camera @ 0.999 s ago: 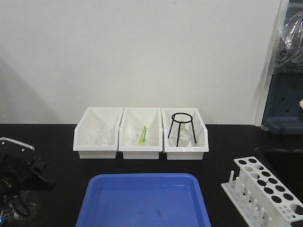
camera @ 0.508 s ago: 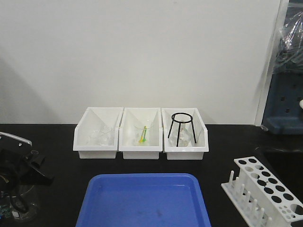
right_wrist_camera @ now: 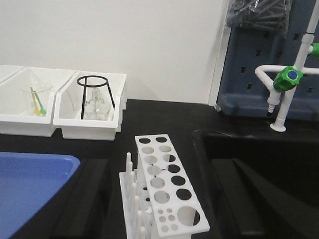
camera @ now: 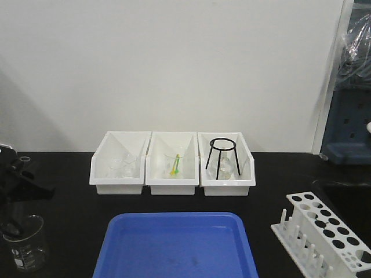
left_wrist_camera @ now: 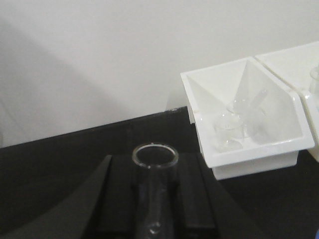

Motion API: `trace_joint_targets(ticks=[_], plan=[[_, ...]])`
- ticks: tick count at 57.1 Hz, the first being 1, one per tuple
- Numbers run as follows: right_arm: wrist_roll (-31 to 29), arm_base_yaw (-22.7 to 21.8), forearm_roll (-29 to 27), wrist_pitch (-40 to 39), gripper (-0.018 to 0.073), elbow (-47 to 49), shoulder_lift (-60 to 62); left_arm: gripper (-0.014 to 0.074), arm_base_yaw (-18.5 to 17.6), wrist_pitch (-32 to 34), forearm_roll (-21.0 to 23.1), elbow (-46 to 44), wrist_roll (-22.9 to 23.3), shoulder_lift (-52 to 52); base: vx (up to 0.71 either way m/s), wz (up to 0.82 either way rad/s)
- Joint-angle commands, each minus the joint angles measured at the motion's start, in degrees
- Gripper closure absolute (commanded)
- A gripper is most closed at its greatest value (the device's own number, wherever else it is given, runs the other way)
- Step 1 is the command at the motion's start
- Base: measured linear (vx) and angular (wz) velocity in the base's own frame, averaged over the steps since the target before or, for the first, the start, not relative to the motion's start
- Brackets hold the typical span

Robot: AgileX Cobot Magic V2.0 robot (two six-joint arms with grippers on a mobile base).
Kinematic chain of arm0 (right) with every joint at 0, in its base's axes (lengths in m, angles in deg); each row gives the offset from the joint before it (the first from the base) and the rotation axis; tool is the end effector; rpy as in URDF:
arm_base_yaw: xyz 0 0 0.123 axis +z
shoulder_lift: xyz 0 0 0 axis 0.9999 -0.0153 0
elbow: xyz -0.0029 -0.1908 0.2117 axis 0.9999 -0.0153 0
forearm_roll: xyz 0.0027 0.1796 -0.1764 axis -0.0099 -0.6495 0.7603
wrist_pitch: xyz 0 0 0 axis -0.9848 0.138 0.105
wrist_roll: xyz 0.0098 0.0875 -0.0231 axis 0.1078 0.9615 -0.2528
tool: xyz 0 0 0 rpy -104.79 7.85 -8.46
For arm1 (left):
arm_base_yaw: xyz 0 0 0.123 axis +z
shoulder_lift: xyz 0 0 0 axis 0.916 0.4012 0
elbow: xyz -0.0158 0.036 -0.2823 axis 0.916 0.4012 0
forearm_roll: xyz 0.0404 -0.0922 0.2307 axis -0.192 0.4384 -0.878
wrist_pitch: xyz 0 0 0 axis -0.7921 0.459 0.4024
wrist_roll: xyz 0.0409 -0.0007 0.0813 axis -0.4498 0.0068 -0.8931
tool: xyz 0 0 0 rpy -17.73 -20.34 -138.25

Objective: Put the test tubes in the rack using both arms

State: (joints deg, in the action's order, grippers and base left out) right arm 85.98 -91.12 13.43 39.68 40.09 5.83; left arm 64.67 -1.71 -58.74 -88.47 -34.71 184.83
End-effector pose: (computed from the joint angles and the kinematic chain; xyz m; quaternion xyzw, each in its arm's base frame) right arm 0.1303 -0.0050 0.3076 -0.0262 0.7548 -0.0492 0.6536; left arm 0.3711 -0.0120 0.2634 0.0937 0.7462 0.0548 0.6568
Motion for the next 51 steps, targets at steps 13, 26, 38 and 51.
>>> trace_joint_targets(ticks=[13,26,38,51], plan=[[0.2,-0.3,-3.0,-6.4,0.0106,1.9,-2.4,0.0601,-1.3,8.1,-0.4,-1.5,10.1,-4.7,0.0,0.0],[-0.1,0.2,-7.1,-7.9,0.0106,1.9,-7.8,0.0599,-6.0,10.8,-5.4,-2.2,16.7,-4.6,0.0,0.0],[-0.4,8.1,-5.5,-14.2,0.0106,2.8,-14.6,0.0596,-10.9,9.0,-7.9,-8.2,20.2,-3.5,0.0,0.0],[-0.4,18.1,-4.1,-16.7,0.009,12.0,-28.0,0.0592,-15.1,8.2,-7.8,-11.9,27.2,-2.2,0.0,0.0]])
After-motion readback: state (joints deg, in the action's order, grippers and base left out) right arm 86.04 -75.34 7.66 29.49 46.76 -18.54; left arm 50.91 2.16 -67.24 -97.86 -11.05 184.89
